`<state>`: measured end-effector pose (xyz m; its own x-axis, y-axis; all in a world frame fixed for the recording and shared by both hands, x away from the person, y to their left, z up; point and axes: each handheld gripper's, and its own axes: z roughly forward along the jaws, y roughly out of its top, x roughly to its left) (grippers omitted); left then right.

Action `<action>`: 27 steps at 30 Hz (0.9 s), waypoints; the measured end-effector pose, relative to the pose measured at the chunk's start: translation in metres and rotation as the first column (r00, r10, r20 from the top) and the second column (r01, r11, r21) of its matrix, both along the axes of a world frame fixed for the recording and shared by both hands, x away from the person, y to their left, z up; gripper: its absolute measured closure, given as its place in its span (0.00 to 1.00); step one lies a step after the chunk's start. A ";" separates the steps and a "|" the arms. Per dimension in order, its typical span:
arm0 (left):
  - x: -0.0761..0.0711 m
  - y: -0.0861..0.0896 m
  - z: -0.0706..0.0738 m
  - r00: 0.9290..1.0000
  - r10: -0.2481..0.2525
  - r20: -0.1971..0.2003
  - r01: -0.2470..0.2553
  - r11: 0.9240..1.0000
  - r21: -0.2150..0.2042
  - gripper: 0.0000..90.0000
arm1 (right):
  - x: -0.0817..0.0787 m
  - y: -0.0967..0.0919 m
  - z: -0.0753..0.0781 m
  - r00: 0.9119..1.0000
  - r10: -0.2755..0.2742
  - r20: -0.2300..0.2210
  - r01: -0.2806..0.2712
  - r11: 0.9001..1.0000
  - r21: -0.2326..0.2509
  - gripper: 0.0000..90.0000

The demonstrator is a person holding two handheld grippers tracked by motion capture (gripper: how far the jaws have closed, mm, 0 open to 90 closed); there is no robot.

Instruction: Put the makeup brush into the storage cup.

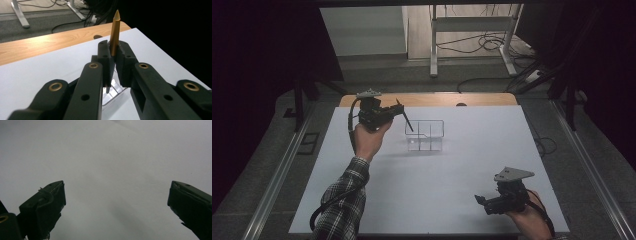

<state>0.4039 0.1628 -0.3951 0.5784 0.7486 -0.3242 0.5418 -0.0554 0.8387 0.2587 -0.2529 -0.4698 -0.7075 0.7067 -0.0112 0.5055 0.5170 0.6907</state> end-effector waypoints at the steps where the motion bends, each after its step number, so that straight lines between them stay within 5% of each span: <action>1: 0.001 -0.001 -0.002 1.000 -0.001 0.000 0.001 1.000 0.006 0.92 | 0.000 0.000 0.000 1.000 -0.002 0.000 0.002 1.000 0.001 0.02; 27: 0.005 -0.011 -0.033 0.999 -0.015 -0.032 0.016 0.999 0.029 0.92 | 0.000 0.000 -0.001 1.000 0.002 -0.005 -0.002 1.000 -0.004 0.02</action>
<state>0.4090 0.1518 -0.4277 0.5796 0.7491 -0.3207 0.5669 -0.0880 0.8191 0.2590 -0.2531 -0.4710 -0.7092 0.7049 -0.0100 0.5081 0.5209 0.6860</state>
